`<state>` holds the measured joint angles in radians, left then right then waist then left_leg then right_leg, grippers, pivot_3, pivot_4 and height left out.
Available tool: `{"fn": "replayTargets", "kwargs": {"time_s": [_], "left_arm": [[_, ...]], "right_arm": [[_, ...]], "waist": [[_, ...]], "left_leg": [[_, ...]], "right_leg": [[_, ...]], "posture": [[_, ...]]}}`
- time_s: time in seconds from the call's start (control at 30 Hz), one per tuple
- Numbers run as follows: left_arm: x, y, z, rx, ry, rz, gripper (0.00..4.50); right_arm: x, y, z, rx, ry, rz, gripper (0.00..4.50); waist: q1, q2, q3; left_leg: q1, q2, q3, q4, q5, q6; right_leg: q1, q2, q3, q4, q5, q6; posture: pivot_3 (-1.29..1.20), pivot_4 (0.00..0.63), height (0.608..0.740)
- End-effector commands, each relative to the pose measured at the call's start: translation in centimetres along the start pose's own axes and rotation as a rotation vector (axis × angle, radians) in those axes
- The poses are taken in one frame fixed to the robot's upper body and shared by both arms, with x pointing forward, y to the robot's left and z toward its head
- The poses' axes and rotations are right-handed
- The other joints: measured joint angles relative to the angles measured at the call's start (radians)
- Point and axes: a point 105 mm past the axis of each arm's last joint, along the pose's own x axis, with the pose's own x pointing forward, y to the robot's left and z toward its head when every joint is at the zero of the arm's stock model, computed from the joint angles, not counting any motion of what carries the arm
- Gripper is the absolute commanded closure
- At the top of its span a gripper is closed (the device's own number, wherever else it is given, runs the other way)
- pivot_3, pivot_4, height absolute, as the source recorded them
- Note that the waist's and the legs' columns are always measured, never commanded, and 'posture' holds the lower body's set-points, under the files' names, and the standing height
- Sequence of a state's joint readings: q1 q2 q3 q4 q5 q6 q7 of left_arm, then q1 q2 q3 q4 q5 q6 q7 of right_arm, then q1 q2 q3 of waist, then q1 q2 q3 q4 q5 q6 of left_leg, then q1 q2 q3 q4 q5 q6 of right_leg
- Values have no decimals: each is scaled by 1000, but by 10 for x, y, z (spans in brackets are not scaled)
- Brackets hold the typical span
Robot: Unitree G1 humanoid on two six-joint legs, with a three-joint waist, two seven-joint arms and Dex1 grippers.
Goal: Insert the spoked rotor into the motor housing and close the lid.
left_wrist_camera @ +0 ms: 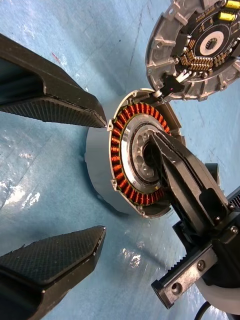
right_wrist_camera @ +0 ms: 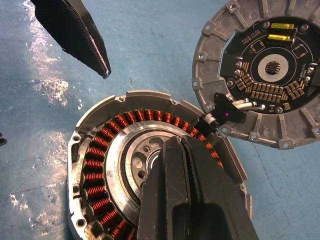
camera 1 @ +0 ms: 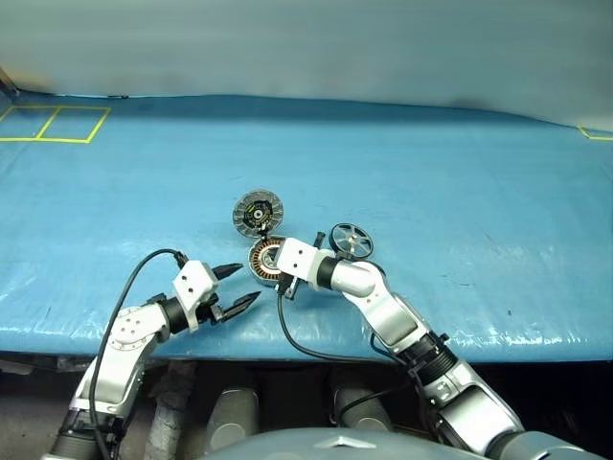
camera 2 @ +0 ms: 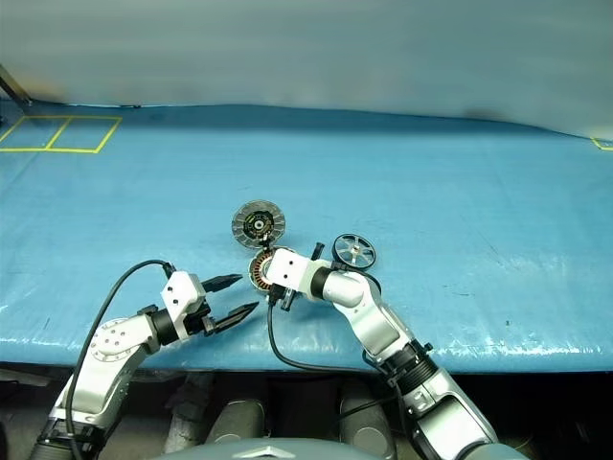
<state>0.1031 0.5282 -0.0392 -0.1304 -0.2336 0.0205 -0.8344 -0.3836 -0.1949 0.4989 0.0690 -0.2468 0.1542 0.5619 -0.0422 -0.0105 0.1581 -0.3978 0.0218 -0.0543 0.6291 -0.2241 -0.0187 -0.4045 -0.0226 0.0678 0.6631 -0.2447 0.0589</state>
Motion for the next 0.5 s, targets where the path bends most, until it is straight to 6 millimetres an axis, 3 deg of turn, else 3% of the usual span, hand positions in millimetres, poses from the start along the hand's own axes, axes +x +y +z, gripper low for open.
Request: {"fn": "replayTargets", "kwargs": {"time_s": [0.03, 0.3, 0.43, 0.5], "left_arm": [[-6, 5, 9, 26, -20, 17, 1146], [-4, 6, 10, 29, -26, 27, 1146], [-4, 4, 9, 26, -26, 22, 1146], [-4, 4, 9, 26, -26, 22, 1146]], "right_arm": [[1, -6, 8, -28, -23, -8, 4452], [4, 1, -42, -13, 186, 15, 4452], [0, 1, -45, -36, 205, 23, 4452], [-2, 3, -32, 34, 125, 30, 4452]], "waist": [[1, 0, 0], [0, -1, -1], [1, -1, -2], [1, -1, -3]], "left_leg": [[0, 0, 0, 0, 0, 0], [5, 0, 0, 0, 0, 0], [6, 0, 0, 1, 0, -1], [6, 0, 0, 2, 1, -1]], "right_leg": [[0, 0, 0, 0, 0, 0], [4, 0, 0, 0, -1, 1], [6, 0, 0, 0, -3, 1], [7, 0, 0, 0, -4, -1]], "posture": [[0, 150, 740], [0, 150, 740], [0, 150, 740], [0, 150, 740]]}}
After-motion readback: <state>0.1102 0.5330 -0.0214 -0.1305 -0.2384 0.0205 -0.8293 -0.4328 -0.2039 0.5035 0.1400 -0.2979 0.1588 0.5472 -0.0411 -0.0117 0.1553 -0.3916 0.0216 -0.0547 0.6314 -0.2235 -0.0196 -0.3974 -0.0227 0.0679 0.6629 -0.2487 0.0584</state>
